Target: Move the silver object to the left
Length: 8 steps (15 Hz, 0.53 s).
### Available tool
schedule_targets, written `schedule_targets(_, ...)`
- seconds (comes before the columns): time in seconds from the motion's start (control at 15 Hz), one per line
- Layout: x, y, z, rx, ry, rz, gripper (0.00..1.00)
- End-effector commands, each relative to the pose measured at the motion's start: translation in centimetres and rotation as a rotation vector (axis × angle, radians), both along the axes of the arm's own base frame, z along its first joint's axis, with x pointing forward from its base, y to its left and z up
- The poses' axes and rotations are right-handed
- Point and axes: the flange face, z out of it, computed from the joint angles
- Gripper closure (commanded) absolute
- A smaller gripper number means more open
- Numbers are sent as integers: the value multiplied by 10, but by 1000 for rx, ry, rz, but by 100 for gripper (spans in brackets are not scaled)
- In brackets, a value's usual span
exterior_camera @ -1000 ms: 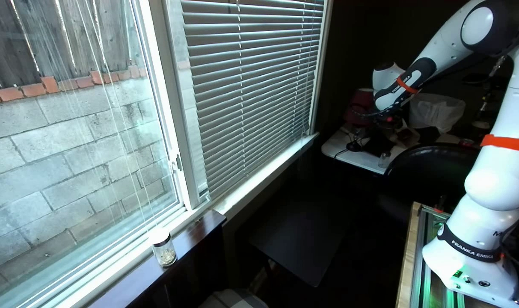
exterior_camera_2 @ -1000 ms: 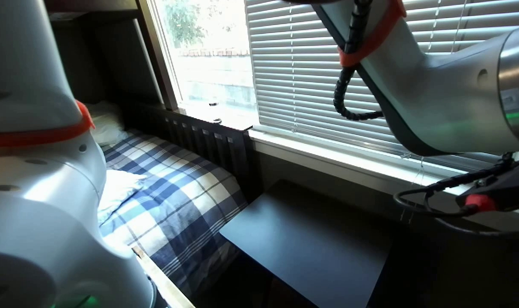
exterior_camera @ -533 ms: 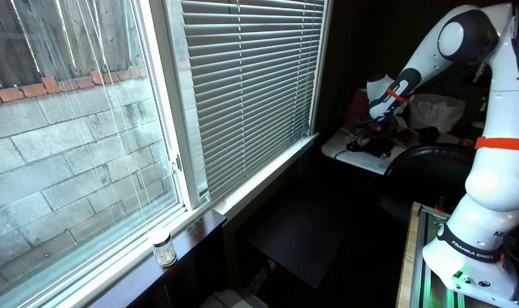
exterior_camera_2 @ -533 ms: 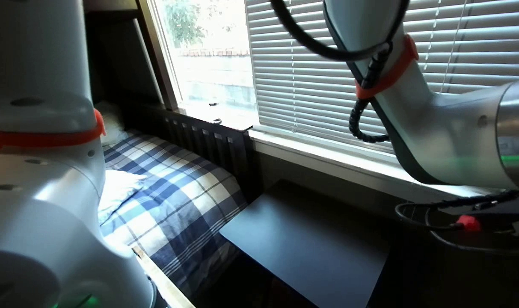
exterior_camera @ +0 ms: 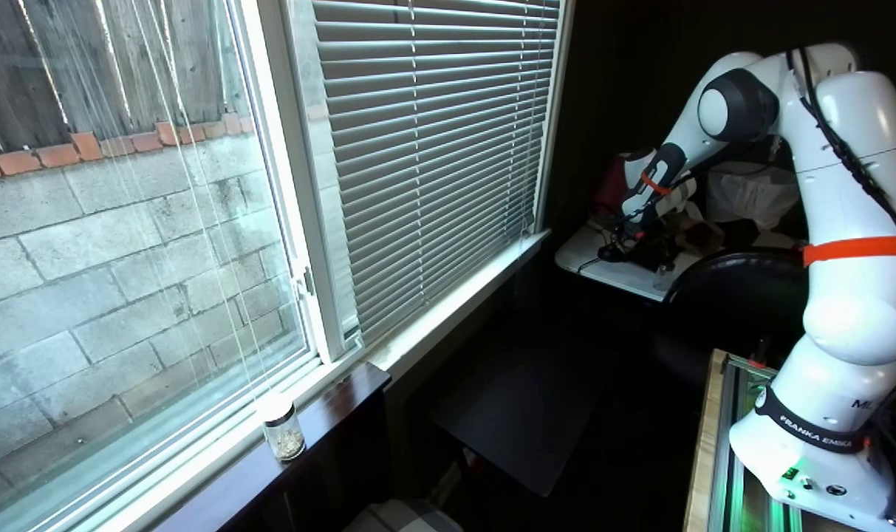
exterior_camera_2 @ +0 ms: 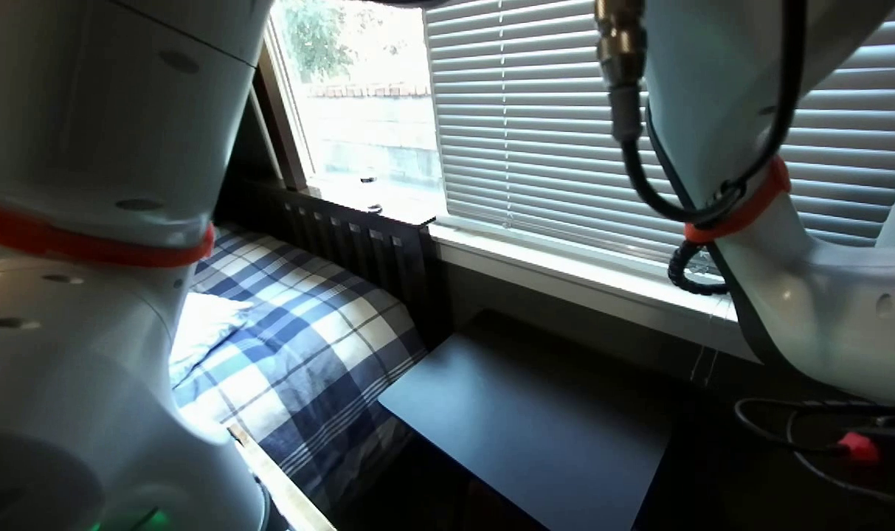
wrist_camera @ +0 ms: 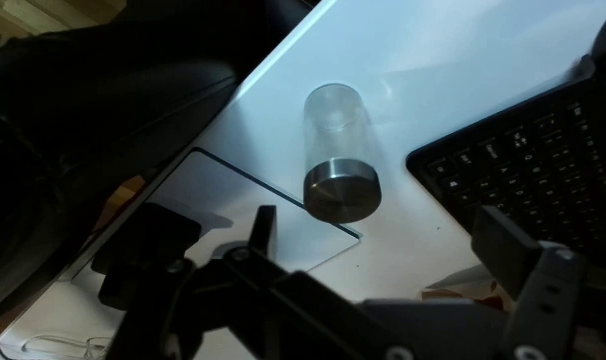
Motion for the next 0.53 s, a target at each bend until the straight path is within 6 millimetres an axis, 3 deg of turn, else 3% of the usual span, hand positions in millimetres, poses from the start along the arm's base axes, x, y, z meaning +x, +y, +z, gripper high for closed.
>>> schedule_targets(0.0,4,-21,-26,-39,39,-81,0)
schedule_targets(0.47,0,-32,-59,-34,126,-190,0)
